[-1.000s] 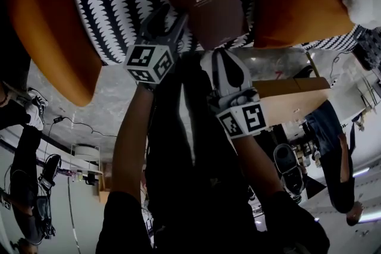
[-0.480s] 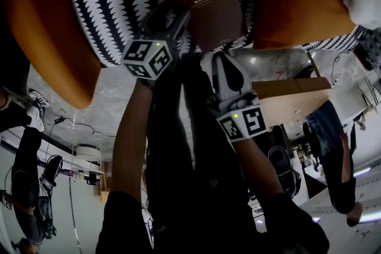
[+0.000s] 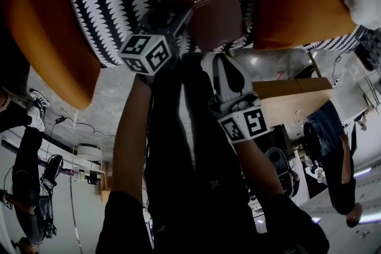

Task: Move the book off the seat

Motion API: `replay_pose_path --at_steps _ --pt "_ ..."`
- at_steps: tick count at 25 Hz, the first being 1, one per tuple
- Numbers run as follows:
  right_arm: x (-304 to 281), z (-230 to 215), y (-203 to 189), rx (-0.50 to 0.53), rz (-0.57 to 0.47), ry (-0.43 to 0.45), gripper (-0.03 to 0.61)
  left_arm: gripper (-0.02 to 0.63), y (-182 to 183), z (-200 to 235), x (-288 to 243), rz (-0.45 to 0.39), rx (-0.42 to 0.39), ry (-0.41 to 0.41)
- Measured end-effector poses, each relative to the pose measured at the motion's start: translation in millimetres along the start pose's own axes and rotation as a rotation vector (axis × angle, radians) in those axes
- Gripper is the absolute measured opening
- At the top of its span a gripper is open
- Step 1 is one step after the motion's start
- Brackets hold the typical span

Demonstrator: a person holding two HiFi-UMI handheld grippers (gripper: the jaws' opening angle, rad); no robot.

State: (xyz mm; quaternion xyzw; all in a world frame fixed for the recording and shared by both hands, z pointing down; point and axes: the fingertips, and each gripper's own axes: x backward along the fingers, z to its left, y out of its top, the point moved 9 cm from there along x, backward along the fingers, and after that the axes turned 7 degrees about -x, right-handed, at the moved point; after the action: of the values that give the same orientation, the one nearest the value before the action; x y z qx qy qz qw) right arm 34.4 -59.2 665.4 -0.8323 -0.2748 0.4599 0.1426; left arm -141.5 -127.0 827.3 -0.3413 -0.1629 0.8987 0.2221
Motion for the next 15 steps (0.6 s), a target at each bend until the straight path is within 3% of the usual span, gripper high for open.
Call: replay_pose_path --at_steps 15 --pt "10.0 -7.6 -7.1 -0.007 -0.011 -0.002 0.008 0.25 -2.1 -5.2 -0.2 -0.034 -0.015 0.007"
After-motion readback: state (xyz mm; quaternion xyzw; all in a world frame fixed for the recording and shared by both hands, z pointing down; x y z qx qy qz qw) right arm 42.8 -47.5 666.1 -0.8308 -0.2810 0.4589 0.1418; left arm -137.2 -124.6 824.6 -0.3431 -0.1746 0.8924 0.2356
